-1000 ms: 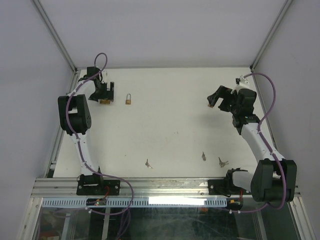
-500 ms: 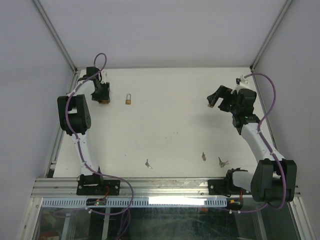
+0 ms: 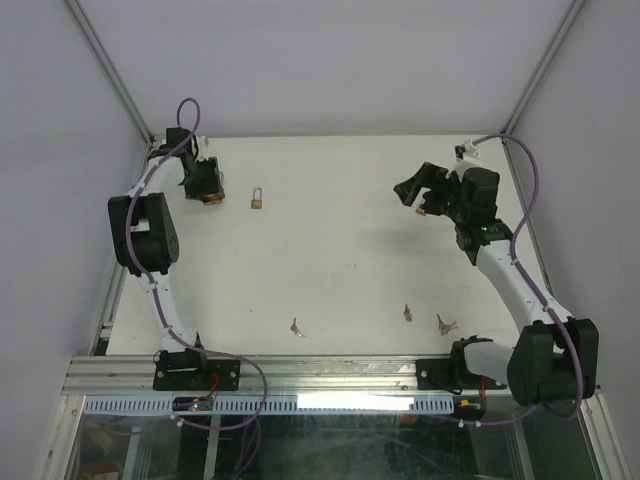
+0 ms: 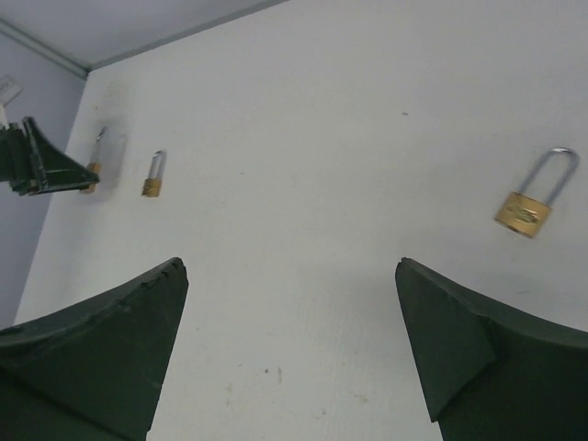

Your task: Unlock with the key

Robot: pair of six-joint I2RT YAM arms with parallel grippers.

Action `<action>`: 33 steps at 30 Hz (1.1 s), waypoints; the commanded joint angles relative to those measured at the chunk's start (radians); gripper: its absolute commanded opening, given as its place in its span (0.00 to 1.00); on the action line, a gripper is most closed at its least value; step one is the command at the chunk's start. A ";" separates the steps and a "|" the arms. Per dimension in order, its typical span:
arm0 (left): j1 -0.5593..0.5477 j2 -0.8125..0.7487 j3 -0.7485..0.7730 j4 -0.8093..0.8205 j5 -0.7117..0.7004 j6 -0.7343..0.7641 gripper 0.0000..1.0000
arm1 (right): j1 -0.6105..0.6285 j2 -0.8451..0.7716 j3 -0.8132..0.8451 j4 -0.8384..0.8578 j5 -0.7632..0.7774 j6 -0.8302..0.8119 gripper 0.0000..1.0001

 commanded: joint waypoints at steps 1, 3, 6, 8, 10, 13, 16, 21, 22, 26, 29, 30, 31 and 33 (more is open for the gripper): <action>-0.004 -0.261 0.040 0.011 0.137 -0.079 0.00 | 0.114 0.014 0.118 0.048 -0.033 0.065 0.99; -0.003 -0.328 0.034 -0.017 0.148 -0.064 0.00 | 0.175 0.034 0.158 0.053 -0.036 0.093 0.97; -0.005 -0.441 0.016 -0.075 0.141 -0.003 0.00 | 0.268 0.064 0.223 0.072 -0.023 0.142 0.92; -0.005 -0.531 -0.014 -0.096 0.161 0.056 0.00 | 0.335 0.082 0.252 0.117 -0.004 0.177 0.89; -0.006 -0.669 -0.074 -0.077 0.203 0.144 0.00 | 0.410 0.102 0.274 0.188 0.023 0.237 0.88; -0.022 -0.878 -0.216 0.024 0.255 0.217 0.00 | 0.529 0.152 0.288 0.373 0.055 0.322 0.87; -0.060 -1.072 -0.356 0.162 0.317 0.223 0.00 | 0.645 0.248 0.351 0.528 0.062 0.334 0.88; -0.133 -1.247 -0.461 0.302 0.360 0.178 0.00 | 0.787 0.450 0.548 0.644 0.011 0.347 0.94; -0.146 -1.251 -0.456 0.300 0.335 0.163 0.00 | 0.802 0.481 0.577 0.678 -0.002 0.347 0.94; -0.156 -1.243 -0.443 0.292 0.311 0.149 0.00 | 0.824 0.516 0.574 0.841 -0.105 0.386 0.95; -0.158 -1.252 -0.460 0.293 0.337 0.165 0.00 | 0.824 0.505 0.533 0.895 -0.027 0.379 0.94; -0.160 -1.259 -0.470 0.295 0.339 0.170 0.00 | 0.825 0.506 0.535 0.893 -0.006 0.372 0.92; -0.159 -1.264 -0.481 0.300 0.339 0.175 0.00 | 0.825 0.509 0.546 0.885 0.008 0.366 0.91; -0.161 -1.280 -0.505 0.308 0.342 0.208 0.00 | 0.825 0.519 0.581 0.861 0.017 0.345 0.87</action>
